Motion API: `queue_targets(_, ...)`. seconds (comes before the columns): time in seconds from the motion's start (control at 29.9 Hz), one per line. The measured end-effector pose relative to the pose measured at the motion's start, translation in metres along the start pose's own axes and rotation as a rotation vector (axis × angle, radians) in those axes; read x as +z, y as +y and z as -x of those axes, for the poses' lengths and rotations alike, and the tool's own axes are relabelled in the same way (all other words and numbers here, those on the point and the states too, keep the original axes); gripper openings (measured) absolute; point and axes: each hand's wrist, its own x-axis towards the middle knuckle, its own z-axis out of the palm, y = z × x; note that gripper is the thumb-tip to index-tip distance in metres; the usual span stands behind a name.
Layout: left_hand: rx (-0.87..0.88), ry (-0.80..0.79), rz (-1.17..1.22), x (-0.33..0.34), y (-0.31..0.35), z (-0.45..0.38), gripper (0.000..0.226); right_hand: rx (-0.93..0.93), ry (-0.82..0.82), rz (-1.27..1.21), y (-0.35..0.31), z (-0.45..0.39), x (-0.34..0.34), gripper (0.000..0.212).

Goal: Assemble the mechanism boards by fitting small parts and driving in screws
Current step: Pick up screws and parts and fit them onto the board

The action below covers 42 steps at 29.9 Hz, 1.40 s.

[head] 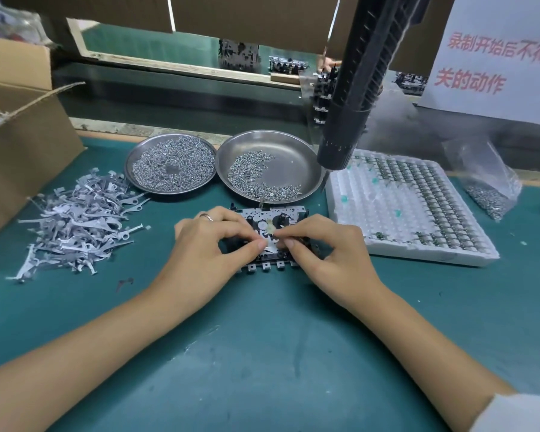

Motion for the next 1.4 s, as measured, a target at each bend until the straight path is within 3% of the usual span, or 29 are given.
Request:
queue_targets(0.27, 0.082, -0.02, -0.055, -0.001, 0.003, 0.0, 0.028, -0.011, -0.062, 0.04, -0.002, 0.0, -0.003, 0.02)
queue_targets(0.63, 0.063, -0.05, -0.051, -0.002, -0.002, -0.003, 0.019, -0.084, -0.078, 0.205, 0.003, 0.001, -0.002, 0.005)
queue_targets(0.97, -0.009, -0.035, 0.04, -0.001, -0.006, -0.005, 0.004, -0.168, 0.057, 0.292, 0.002, 0.007, 0.013, 0.008)
queue_targets(1.1, -0.011, -0.04, 0.029, -0.003, -0.006, -0.007, 0.006, -0.087, 0.036, 0.175, 0.002, 0.005, 0.008, 0.008)
queue_targets(1.2, -0.015, -0.05, 0.028, -0.003, -0.006, -0.008, 0.008, -0.01, 0.103, 0.005, 0.001, 0.003, 0.004, 0.012)
queue_targets(1.4, 0.003, -0.063, 0.031, -0.003, -0.006, -0.006, 0.012, 0.08, 0.201, -0.086, 0.003, 0.003, 0.006, 0.016)
